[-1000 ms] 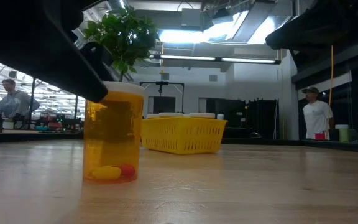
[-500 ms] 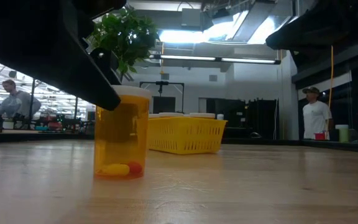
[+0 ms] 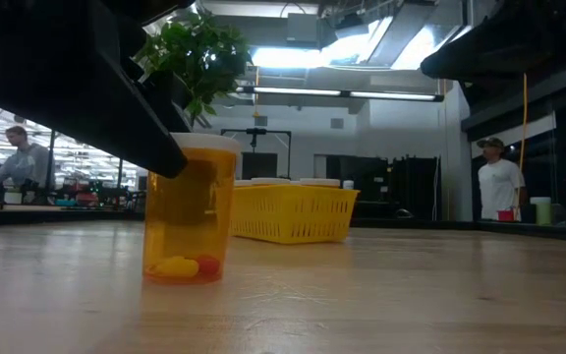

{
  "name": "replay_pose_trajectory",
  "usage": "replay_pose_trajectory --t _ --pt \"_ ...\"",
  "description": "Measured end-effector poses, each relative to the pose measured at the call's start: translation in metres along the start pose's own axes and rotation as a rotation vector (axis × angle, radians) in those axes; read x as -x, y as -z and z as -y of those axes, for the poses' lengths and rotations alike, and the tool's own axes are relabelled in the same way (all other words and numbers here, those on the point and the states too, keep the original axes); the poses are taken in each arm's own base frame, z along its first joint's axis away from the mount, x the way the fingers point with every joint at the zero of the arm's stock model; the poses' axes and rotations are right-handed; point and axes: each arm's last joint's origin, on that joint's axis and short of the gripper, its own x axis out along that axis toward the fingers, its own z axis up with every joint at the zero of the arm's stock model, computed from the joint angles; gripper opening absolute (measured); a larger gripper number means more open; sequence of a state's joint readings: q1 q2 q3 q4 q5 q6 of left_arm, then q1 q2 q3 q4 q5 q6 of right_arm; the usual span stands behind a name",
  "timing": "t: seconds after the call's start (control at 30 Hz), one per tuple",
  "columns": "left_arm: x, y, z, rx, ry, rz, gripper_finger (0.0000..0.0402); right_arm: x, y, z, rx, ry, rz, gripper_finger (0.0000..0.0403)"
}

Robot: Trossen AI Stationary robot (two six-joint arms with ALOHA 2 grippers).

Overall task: Pick and place pill bottles into a basket
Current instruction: Put the pill bottle into the bin

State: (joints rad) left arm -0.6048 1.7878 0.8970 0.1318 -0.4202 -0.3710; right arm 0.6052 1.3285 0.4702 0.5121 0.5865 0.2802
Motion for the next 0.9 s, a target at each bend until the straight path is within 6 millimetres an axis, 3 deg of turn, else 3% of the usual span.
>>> replay_pose_trajectory --t 0.33,0.6,0.9 --pt "0.0 0.0 0.001 -0.001 0.005 -0.001 0.0224 0.0 0.0 0.0 0.0 0.0 0.0 0.0009" --pt "0.002 -0.001 0.002 -0.009 0.04 -0.008 0.0212 0.0 0.0 0.0 -0.003 -0.002 -0.001 0.0009" --pt "0.016 -0.014 0.0 -0.058 0.082 0.035 0.0212 0.0 0.0 0.0 -0.003 -0.003 -0.002 0.0009"
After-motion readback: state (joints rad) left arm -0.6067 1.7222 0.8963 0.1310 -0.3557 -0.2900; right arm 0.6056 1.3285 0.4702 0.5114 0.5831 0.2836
